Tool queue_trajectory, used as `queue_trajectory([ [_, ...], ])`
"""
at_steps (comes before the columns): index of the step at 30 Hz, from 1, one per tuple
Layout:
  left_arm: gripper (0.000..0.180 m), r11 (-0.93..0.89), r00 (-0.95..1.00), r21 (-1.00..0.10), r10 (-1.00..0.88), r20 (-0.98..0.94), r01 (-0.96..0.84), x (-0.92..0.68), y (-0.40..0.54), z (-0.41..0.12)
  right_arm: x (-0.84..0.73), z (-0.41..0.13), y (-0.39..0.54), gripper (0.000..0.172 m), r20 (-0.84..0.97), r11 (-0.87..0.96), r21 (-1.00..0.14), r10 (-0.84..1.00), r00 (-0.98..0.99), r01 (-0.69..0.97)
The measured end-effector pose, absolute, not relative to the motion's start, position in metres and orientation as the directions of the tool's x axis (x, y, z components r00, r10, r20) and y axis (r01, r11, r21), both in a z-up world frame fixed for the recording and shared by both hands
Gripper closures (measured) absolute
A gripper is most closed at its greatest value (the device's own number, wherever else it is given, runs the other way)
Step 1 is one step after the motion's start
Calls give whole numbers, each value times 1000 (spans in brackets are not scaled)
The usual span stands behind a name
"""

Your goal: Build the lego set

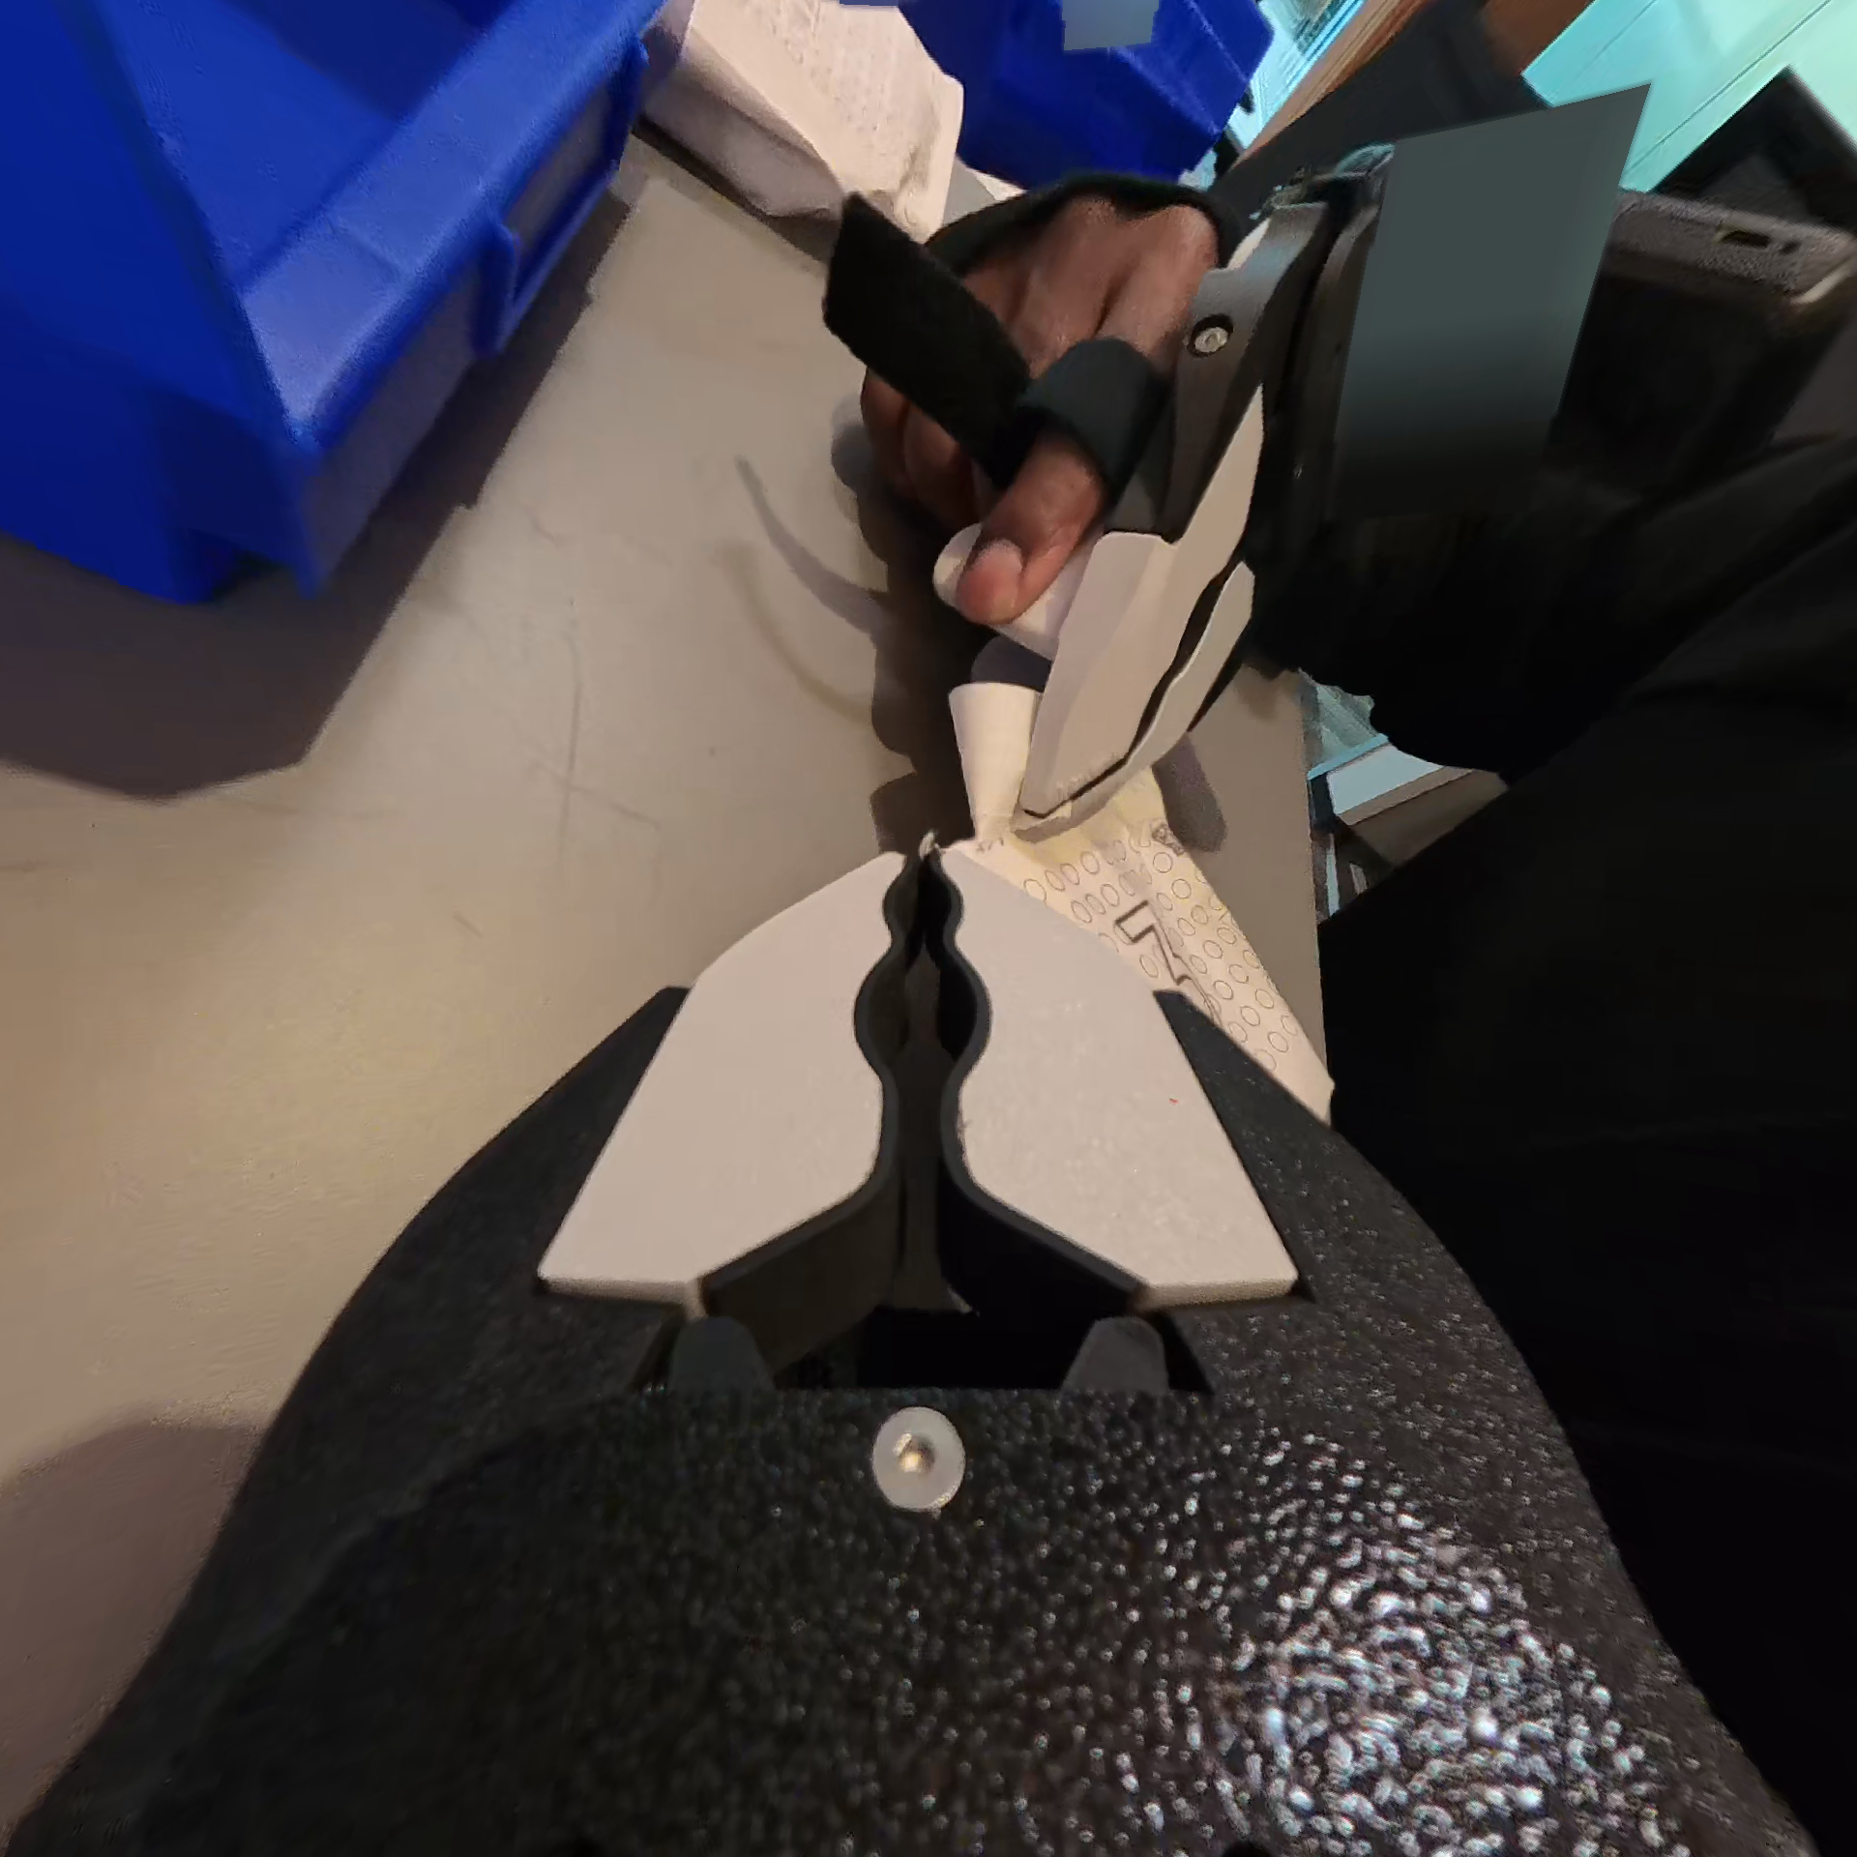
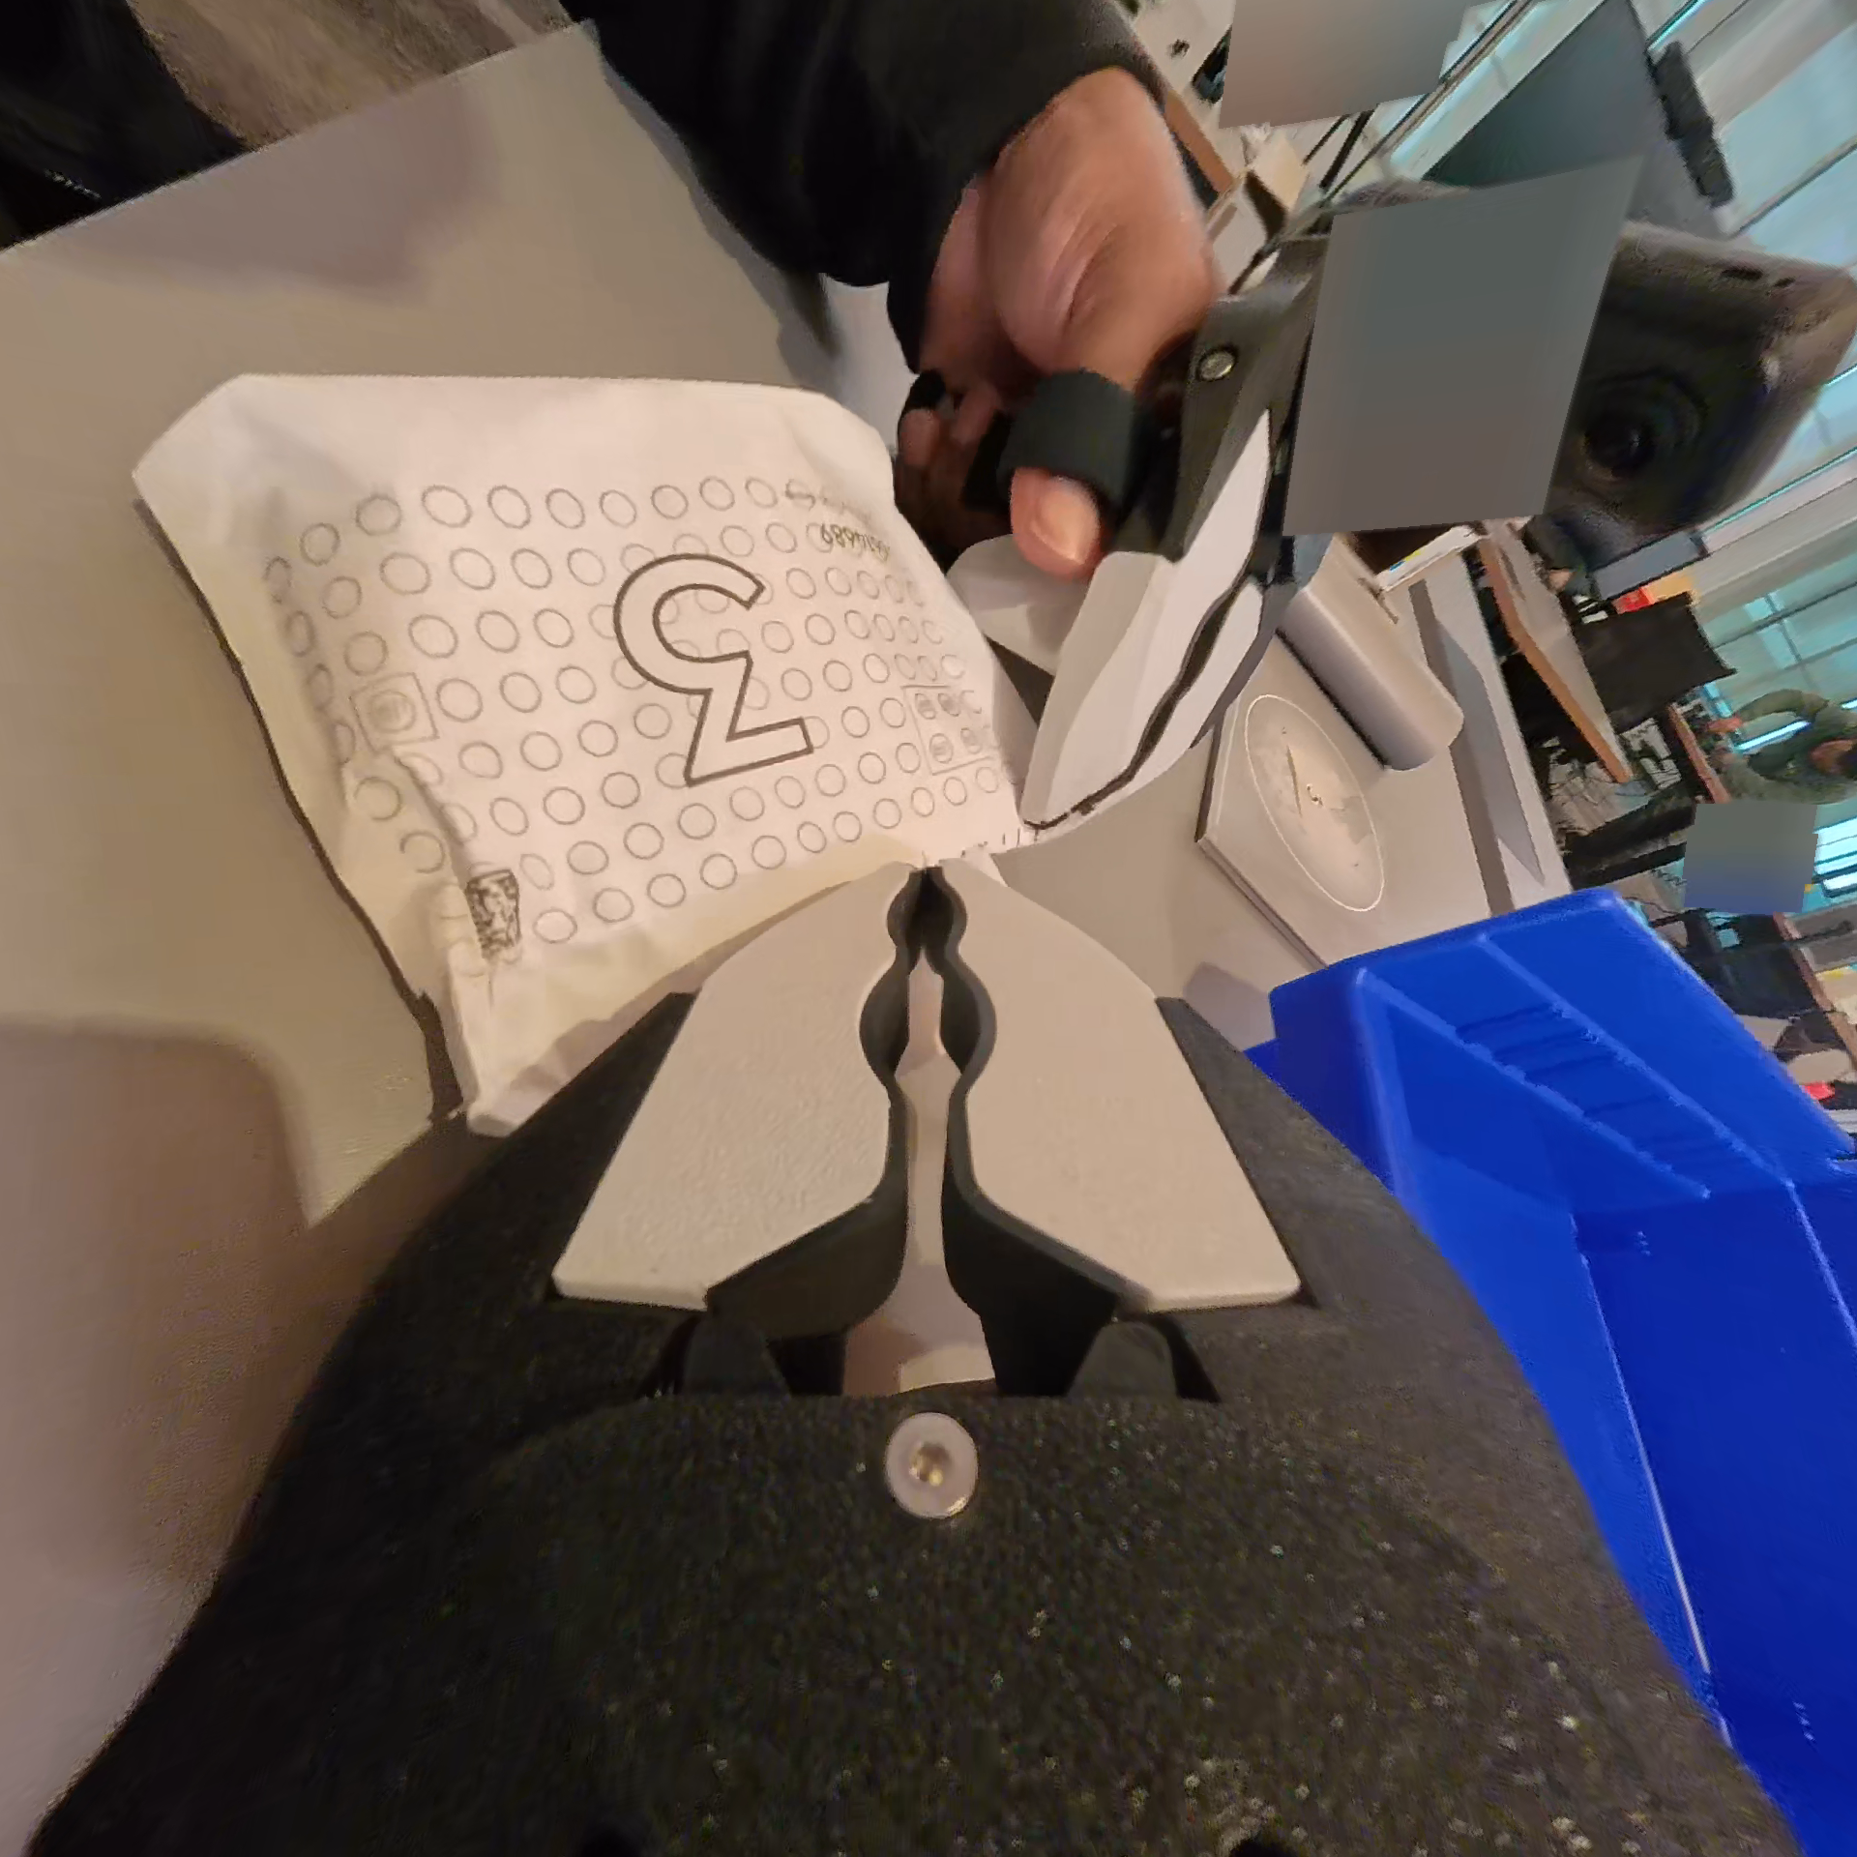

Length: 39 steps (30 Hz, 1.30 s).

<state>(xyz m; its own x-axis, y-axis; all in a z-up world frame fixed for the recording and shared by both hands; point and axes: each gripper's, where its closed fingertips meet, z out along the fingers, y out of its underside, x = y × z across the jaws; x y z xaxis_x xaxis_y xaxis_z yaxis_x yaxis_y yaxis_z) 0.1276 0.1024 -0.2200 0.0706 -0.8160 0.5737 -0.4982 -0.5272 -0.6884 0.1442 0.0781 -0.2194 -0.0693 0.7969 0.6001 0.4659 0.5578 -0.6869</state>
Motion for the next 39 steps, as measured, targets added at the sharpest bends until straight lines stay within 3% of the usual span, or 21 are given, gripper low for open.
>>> queue_trajectory([
  [17, 180, -399, 132, -710, -906, 401, -580, 125, 107, -236, 170, -219, 83, 172, 532, 480, -711, 845, -54, 514],
  [35, 180, -360, 145, -696, -926, 350, -621, 124, 106, -244, 210, -217, 78, 172, 444, 393, -763, 896, -27, 514],
  [39, 180, -324, 161, -737, -945, 286, -593, 125, 113, -239, 210, -217, 76, 172, 434, 387, -768, 900, -30, 511],
])
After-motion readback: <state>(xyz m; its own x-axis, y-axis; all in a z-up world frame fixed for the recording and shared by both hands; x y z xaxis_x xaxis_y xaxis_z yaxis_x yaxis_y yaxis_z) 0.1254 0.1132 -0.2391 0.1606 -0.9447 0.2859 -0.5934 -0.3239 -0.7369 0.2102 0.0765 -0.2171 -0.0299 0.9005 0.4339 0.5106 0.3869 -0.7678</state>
